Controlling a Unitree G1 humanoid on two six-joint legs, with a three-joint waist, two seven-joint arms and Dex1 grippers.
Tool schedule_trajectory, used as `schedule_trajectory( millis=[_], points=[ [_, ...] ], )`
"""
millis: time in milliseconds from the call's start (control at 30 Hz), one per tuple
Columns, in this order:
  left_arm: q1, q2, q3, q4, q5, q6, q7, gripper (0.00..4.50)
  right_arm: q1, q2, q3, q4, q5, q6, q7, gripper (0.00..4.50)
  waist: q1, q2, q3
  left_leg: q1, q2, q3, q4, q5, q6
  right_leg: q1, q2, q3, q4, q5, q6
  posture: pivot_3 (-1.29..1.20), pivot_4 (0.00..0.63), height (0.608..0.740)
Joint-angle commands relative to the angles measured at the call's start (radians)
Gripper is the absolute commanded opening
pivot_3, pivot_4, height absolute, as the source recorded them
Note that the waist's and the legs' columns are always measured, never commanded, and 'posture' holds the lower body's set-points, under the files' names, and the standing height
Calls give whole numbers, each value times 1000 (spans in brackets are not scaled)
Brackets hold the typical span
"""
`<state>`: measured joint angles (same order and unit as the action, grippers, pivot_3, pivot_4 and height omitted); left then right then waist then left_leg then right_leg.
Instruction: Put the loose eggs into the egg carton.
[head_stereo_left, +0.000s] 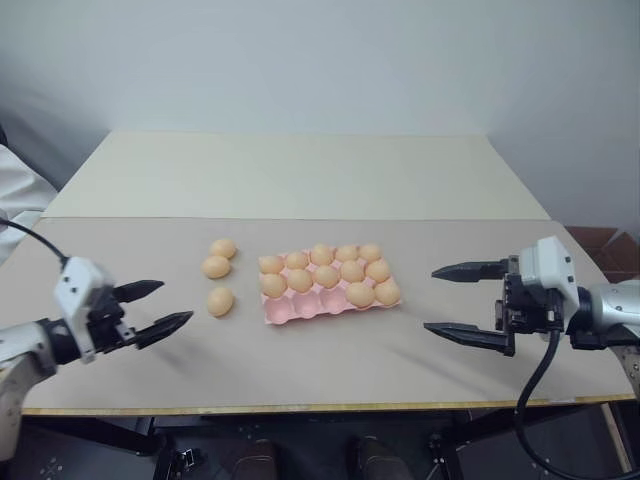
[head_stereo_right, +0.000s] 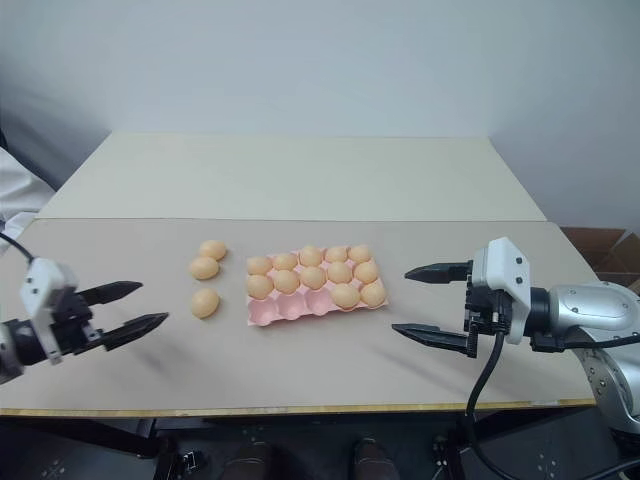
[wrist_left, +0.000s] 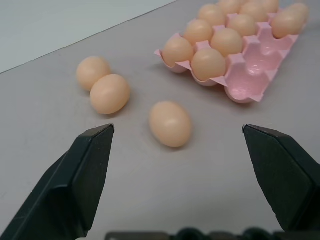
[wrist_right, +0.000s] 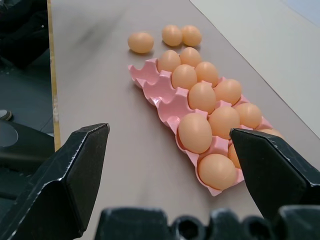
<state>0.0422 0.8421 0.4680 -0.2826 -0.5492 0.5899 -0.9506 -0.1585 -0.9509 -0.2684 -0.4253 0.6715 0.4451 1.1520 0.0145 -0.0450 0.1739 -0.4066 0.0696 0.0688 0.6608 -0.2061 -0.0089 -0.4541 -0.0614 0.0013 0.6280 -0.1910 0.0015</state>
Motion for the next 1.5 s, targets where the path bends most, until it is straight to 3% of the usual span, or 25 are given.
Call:
schedule_trajectory(
  millis=[33, 333, 433, 633, 833, 933, 1200, 1500],
  points=[
    [-90, -43, -105, 12, 51, 25, 118, 4484, -14, -13, -37, -21, 16, -4, -5, 4500, 0, 0, 0, 0, 0, 0, 0, 0, 0, 0, 0, 0, 0, 0, 0, 0, 150, 740],
    [-235, -120, -344, 127, 210, 75, 281, 4484, -5, -20, -56, -37, 19, -2, -11, 4500, -9, 0, 0, 0, -1, 0, 0, 0, 0, 0, 1, 2, 0, 3, 5, 0, 150, 740],
    [-256, -130, -357, 156, 228, 81, 302, 3879, 1, -19, -68, -47, 23, 2, -18, 4500, -8, 0, 0, 0, -1, 0, 0, 0, 0, 0, 1, 2, 1, 3, 5, 0, 150, 740],
    [-272, -124, -348, 131, 213, 76, 277, 2006, 15, -19, -82, -56, 25, 3, -27, 4500, -6, 0, 0, 0, -1, 0, 0, 0, 0, 0, 1, 2, 0, 3, 5, 0, 150, 740],
    [-327, -95, -327, 7, 121, 58, 165, 2006, 25, -19, -94, -63, 27, 8, -33, 4500, -3, 0, 0, 0, -1, 0, 0, 0, 0, 0, 1, 2, 0, 2, 4, 0, 150, 740],
    [-401, -112, -387, -8, 105, 6, 88, 2006, 28, -14, -92, -70, 24, 9, -42, 4500, 0, 0, 0, 0, -1, 0, 0, 0, 0, 0, 1, 2, 0, 2, 4, 0, 150, 740],
    [-609, -314, -708, 170, 201, -124, -54, 2006, 44, -5, -99, -88, 23, 7, -69, 4500, -3, -1, 0, 0, -2, 0, 1, 0, 0, 3, 1, 3, -1, 4, 7, 0, 150, 740],
    [-733, -383, -788, 349, 314, -196, -85, 2006, 100, -2, -139, -127, 34, 9, -99, 4500, -9, -1, 0, 0, -2, -1, 1, 0, 1, 3, 2, 3, -1, 4, 7, 0, 150, 740]
  ],
)
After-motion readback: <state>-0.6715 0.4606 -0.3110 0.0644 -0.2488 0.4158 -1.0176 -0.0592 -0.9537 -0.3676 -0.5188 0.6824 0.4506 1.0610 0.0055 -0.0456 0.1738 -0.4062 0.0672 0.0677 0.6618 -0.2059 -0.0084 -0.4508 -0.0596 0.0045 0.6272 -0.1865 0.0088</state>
